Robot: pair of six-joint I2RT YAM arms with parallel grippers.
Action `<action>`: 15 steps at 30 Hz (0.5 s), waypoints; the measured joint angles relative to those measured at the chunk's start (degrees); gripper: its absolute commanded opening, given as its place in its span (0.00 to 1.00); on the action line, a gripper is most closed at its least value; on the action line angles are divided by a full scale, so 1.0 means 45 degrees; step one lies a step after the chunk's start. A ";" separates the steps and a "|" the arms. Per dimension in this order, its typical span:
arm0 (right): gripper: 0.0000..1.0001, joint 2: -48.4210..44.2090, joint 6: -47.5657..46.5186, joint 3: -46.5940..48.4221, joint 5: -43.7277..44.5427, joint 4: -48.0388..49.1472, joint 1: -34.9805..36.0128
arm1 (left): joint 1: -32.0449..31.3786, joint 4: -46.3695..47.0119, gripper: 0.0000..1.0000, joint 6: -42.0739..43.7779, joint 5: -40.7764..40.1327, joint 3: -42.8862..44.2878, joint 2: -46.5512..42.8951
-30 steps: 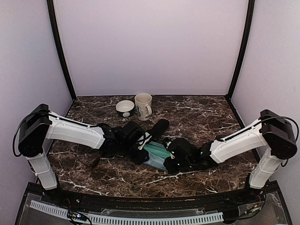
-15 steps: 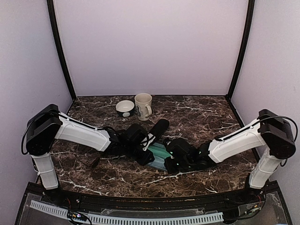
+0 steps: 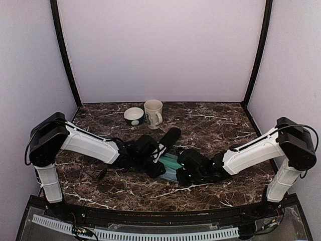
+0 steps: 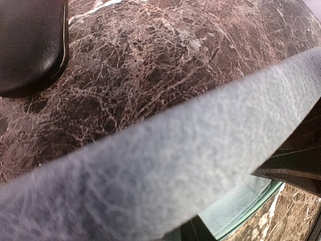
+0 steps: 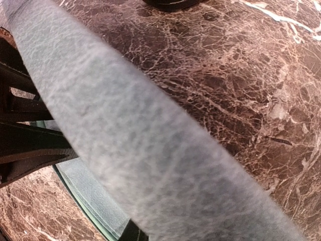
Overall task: Organize the sunglasses
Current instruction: Smooth out the folded cleaning cloth near the sunglasses case.
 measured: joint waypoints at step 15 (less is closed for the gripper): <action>0.19 -0.0831 0.0068 -0.0389 0.0097 -0.0364 0.0010 | -0.0272 -0.0301 0.33 0.0102 -0.1093 0.0000 -0.0136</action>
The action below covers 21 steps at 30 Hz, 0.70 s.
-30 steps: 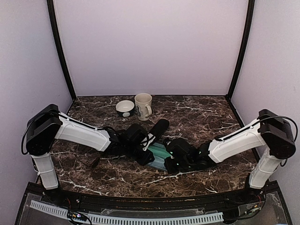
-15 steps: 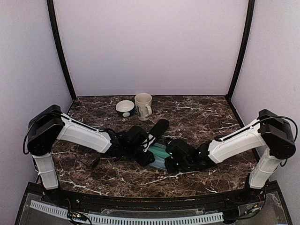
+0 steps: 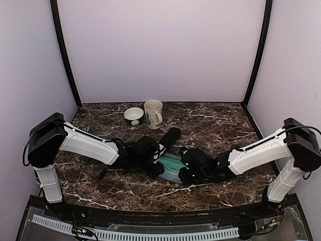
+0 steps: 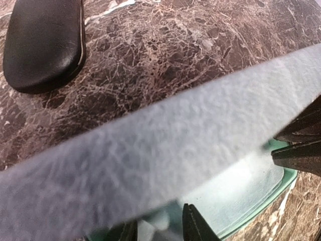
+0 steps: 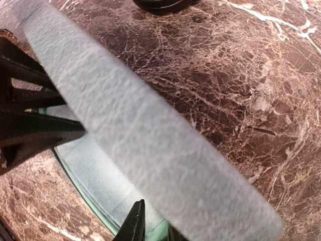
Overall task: Organize the sunglasses
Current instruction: Smooth out the folded cleaning cloth near the sunglasses case, then move the sunglasses to the center of the board.
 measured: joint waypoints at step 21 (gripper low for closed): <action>0.25 -0.3055 -0.1588 -0.1234 -0.0845 0.1365 -0.0005 | 0.0675 -0.2788 0.51 -0.0821 -0.2011 -0.1695 -0.5790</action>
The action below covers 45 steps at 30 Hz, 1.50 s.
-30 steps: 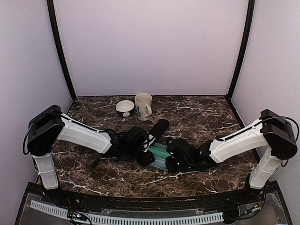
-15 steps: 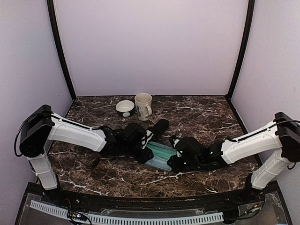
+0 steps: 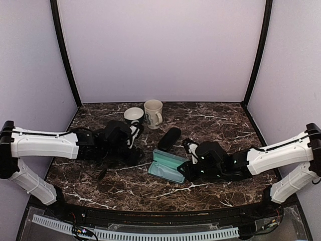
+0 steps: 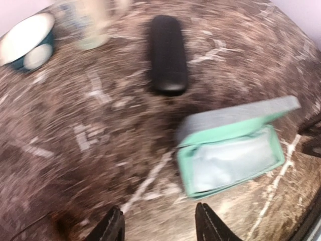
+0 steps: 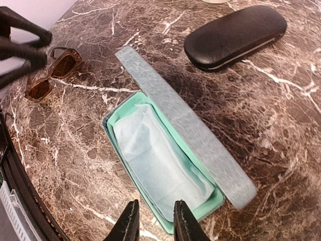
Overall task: Organize the sunglasses
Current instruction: Move the sunglasses to the center of the board.
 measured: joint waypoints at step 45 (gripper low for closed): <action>0.25 0.1603 -0.0835 0.0393 -0.1778 0.1486 -0.0515 | 0.3857 -0.1341 0.52 -0.1127 0.5328 -0.2540 0.0102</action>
